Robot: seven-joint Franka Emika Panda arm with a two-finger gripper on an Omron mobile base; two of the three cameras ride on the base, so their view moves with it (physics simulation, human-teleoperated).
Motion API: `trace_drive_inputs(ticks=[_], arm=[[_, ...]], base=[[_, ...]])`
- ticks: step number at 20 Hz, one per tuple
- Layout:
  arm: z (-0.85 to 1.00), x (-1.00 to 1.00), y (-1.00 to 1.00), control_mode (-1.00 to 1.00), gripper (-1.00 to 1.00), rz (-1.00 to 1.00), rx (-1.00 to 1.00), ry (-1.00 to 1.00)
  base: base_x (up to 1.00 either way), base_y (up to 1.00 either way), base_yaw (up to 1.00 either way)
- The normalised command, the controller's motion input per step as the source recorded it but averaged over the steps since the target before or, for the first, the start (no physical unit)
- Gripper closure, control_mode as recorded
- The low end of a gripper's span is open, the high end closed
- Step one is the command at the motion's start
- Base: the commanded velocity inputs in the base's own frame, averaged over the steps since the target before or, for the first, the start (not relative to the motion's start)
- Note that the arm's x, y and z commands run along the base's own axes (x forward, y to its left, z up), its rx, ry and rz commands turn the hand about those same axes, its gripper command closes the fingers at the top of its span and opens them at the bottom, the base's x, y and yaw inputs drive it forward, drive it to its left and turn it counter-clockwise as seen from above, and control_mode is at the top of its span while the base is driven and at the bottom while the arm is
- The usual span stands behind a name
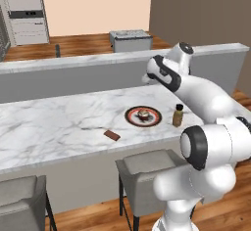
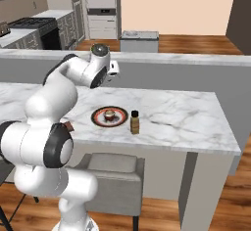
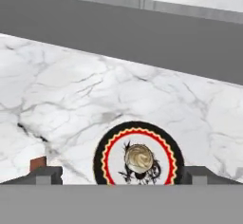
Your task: Take the cinnamon bottle from the cabinet and place it on the dining table, next to the plate with the cupcake. Then take the chocolate from the dining counter and place it on the cupcake plate.
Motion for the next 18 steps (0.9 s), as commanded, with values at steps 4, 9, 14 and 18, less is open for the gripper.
trace_drive_inputs(ticks=[4, 9, 14, 18], arm=[[0.11, -0.30, 1.00, -1.00, -1.00, 0.08, -0.15, 0.48], [-0.69, -0.58, 1.00, -1.00, -1.00, 0.04, -0.16, 0.23], [-1.00, -0.71, 0.78, -1.00, -1.00, 0.00, -0.13, 0.15], [-0.84, -0.58, 0.51, -1.00, -1.00, 0.00, -0.03, 0.24]], base=[[0.00, 0.00, 0.00], [0.00, 0.00, 0.00], [0.00, 0.00, 0.00], [0.00, 0.00, 0.00]])
